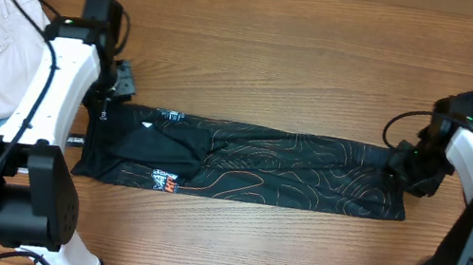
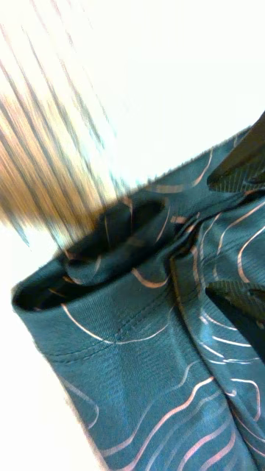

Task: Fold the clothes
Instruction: 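Grasp the strip's right end with the right gripper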

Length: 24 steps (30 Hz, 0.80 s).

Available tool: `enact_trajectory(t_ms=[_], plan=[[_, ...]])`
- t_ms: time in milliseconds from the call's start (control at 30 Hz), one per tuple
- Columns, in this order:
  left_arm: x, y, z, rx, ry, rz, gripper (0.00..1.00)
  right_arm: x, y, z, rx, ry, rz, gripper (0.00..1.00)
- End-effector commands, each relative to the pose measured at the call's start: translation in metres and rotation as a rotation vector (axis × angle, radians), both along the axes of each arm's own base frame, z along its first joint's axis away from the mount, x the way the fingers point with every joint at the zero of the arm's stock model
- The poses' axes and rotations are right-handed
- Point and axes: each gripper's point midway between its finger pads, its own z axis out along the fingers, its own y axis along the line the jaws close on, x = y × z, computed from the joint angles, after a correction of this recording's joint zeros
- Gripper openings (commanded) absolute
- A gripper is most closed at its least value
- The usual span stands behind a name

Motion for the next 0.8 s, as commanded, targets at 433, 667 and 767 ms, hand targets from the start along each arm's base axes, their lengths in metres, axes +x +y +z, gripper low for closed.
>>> enact_trajectory(t_ms=[433, 667, 767], plan=[[-0.020, -0.058, 0.006, -0.106, 0.072, -0.108, 0.41, 0.001, -0.012, 0.010, -0.017, -0.046, 0.212, 0.78], [-0.023, -0.058, 0.006, -0.106, 0.085, -0.107, 0.41, -0.007, -0.009, -0.007, -0.002, -0.007, 0.214, 0.78], [-0.023, -0.058, 0.006, -0.107, 0.086, -0.107, 0.41, -0.015, -0.007, -0.020, 0.007, 0.016, 0.214, 0.78]])
